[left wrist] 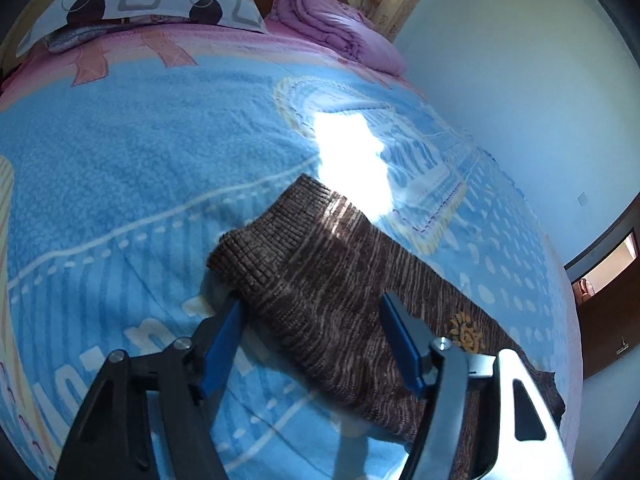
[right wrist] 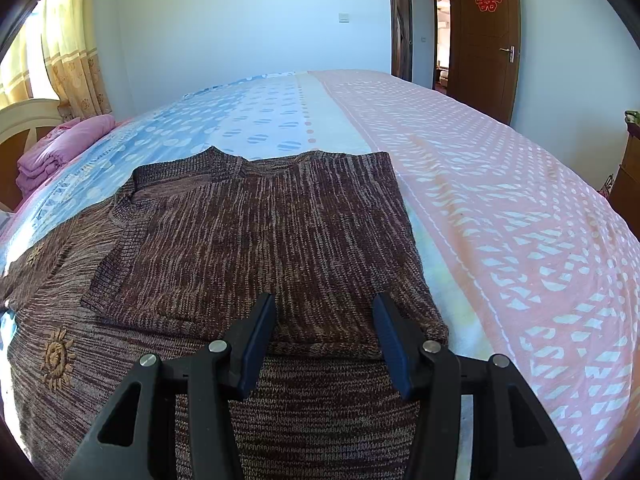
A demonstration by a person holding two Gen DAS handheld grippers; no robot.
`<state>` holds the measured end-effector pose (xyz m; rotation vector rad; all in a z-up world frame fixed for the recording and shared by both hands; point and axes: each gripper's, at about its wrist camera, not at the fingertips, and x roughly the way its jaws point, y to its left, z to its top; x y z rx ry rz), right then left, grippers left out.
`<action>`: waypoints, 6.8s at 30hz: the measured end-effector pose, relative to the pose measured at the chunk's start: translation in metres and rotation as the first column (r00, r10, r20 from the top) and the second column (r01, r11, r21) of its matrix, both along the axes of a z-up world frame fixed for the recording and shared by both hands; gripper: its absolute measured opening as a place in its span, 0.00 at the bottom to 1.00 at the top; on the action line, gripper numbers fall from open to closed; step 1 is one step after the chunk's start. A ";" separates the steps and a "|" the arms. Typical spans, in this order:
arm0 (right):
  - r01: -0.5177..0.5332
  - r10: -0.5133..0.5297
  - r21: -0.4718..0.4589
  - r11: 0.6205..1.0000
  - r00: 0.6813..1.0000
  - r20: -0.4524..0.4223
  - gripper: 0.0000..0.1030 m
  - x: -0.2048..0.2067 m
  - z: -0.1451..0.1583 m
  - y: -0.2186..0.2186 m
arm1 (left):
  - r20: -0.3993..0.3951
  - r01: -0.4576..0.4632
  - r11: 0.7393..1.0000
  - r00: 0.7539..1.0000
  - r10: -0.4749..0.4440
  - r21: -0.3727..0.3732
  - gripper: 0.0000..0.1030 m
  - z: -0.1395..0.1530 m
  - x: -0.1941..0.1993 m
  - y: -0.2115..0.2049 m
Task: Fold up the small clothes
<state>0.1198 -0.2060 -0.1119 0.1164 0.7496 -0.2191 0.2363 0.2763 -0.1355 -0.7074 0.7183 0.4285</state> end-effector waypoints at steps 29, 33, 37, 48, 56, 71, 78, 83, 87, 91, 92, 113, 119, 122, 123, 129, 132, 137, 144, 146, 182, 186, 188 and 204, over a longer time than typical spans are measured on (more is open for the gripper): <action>-0.001 0.001 0.009 1.000 1.000 0.008 0.51 0.000 0.001 -0.001 | 0.102 0.573 0.756 0.772 -0.628 0.316 0.09 0.070 0.021 -0.255; -0.001 0.001 0.009 1.000 1.000 0.009 0.51 -0.001 0.000 -0.001 | -0.003 0.653 0.707 0.735 -0.678 0.272 0.09 0.032 0.022 -0.291; -0.001 0.001 0.008 1.000 1.000 0.009 0.52 -0.001 0.000 -0.001 | -0.084 0.687 0.678 0.716 -0.693 0.264 0.09 0.013 0.015 -0.305; -0.024 0.025 0.056 0.998 1.000 -0.017 0.54 0.011 0.013 0.005 | -0.033 0.567 0.767 0.810 -0.586 0.299 0.89 0.027 -0.032 -0.228; -0.287 0.279 0.187 0.940 0.958 0.070 0.54 0.083 0.051 0.083 | -0.019 0.337 0.925 0.941 -0.339 0.174 0.89 0.003 -0.031 -0.161; -0.451 0.440 -0.085 0.889 0.890 -0.120 0.10 0.144 0.003 0.177 | 0.033 0.363 0.913 0.926 -0.375 0.183 1.00 -0.001 -0.034 -0.164; -0.415 0.420 -0.106 0.904 0.907 0.026 0.09 0.118 0.051 0.166 | 0.036 0.362 0.915 0.927 -0.373 0.178 1.00 -0.002 -0.032 -0.162; -0.392 0.400 -0.152 0.907 0.916 0.029 0.09 0.116 0.058 0.151 | 0.028 0.360 0.914 0.928 -0.371 0.185 1.00 -0.003 -0.032 -0.163; -0.360 0.356 -0.117 0.926 0.933 -0.051 0.21 0.131 0.036 0.132 | 0.025 0.360 0.914 0.928 -0.371 0.189 1.00 -0.003 -0.031 -0.164; -0.219 0.219 -0.034 0.975 0.976 -0.017 0.29 0.123 0.038 0.086 | 0.026 0.360 0.914 0.928 -0.371 0.188 1.00 -0.003 -0.032 -0.163; -0.202 0.202 0.027 0.979 0.979 0.004 0.29 0.115 0.042 0.074 | 0.024 0.360 0.913 0.928 -0.371 0.189 1.00 -0.003 -0.032 -0.163; -0.289 0.316 0.261 0.921 0.946 -0.069 0.30 0.059 0.005 0.102 | 0.018 0.361 0.912 0.928 -0.371 0.197 1.00 -0.003 -0.030 -0.164; -0.279 0.296 0.191 0.941 0.953 -0.068 0.27 0.043 0.019 0.094 | 0.017 0.361 0.911 0.928 -0.371 0.197 1.00 -0.003 -0.030 -0.164; -0.317 0.314 0.142 0.938 0.948 0.046 0.23 0.043 0.045 0.100 | 0.016 0.361 0.911 0.928 -0.372 0.198 1.00 -0.003 -0.030 -0.164; -0.333 0.329 0.138 0.933 0.943 0.054 0.23 0.050 0.050 0.105 | 0.016 0.361 0.911 0.928 -0.372 0.198 1.00 -0.003 -0.030 -0.164; -0.403 0.413 0.111 0.909 0.907 -0.086 0.23 0.090 0.022 0.140 | 0.048 0.363 0.915 0.925 -0.376 0.174 1.00 -0.003 -0.032 -0.160; -0.420 0.424 0.058 0.905 0.900 -0.096 0.21 0.074 0.009 0.143 | 0.101 0.362 0.922 0.921 -0.376 0.134 1.00 -0.004 -0.036 -0.152; -0.428 0.434 0.082 0.900 0.898 -0.072 0.21 0.053 0.008 0.131 | 0.090 0.357 0.927 0.926 -0.368 0.118 1.00 0.000 -0.037 -0.148; -0.396 0.399 0.060 0.916 0.915 -0.050 0.21 0.041 0.007 0.135 | -0.058 0.344 0.921 0.939 -0.339 0.184 1.00 0.019 -0.008 -0.141; -0.396 0.398 0.051 0.917 0.916 -0.046 0.21 0.035 0.007 0.139 | -0.210 0.402 0.883 0.910 -0.357 0.241 0.97 0.003 0.007 -0.148; -0.309 0.325 0.130 0.942 0.937 -0.128 0.60 -0.256 0.065 -0.020 | -0.054 0.843 0.537 0.537 -0.842 0.016 0.86 0.001 -0.251 -0.104; -0.306 0.332 0.150 0.940 0.922 -0.200 0.56 -0.270 0.036 -0.011 | -0.060 0.862 0.505 0.508 -0.860 0.047 0.86 -0.003 -0.267 -0.118; -0.319 0.339 0.115 0.941 0.903 -0.264 0.46 -0.269 0.023 -0.001 | -0.050 0.874 0.486 0.484 -0.873 -0.021 0.86 -0.007 -0.267 -0.124; -0.317 0.370 0.197 0.928 0.853 -0.368 0.45 -0.262 -0.017 0.019 | -0.075 0.844 0.507 0.502 -0.862 -0.175 0.72 -0.044 -0.280 -0.127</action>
